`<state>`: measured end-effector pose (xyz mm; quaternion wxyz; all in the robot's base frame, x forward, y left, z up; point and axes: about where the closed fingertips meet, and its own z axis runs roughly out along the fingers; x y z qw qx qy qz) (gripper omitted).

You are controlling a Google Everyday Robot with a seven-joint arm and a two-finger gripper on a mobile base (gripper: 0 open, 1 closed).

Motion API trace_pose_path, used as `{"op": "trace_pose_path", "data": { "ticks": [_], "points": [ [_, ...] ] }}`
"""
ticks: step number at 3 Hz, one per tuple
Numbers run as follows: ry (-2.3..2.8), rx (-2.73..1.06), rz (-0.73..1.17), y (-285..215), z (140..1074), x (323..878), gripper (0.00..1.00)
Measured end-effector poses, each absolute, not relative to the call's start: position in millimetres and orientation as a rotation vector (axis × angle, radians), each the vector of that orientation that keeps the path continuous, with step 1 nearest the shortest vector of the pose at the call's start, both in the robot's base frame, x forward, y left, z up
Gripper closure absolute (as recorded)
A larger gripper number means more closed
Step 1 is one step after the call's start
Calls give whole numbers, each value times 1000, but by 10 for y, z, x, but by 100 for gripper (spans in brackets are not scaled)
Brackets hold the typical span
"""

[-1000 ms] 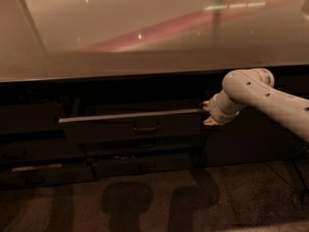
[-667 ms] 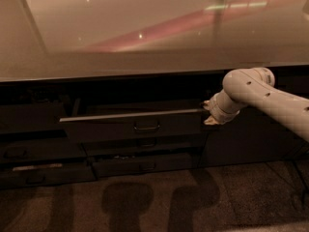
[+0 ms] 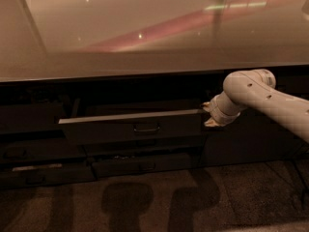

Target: Open top drawer

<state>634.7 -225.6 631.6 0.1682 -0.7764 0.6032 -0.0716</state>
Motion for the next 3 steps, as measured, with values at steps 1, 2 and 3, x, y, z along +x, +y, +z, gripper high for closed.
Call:
{"op": "trace_pose_path", "data": {
  "ticks": [1,2,3],
  "points": [
    [1708,-2213,-205,-2260,6289,6284,100],
    [1708,-2212,-205,-2260,6325,6284,100],
    [1698,-2191,-266,-2297,6468,6240,100]
  ]
}}
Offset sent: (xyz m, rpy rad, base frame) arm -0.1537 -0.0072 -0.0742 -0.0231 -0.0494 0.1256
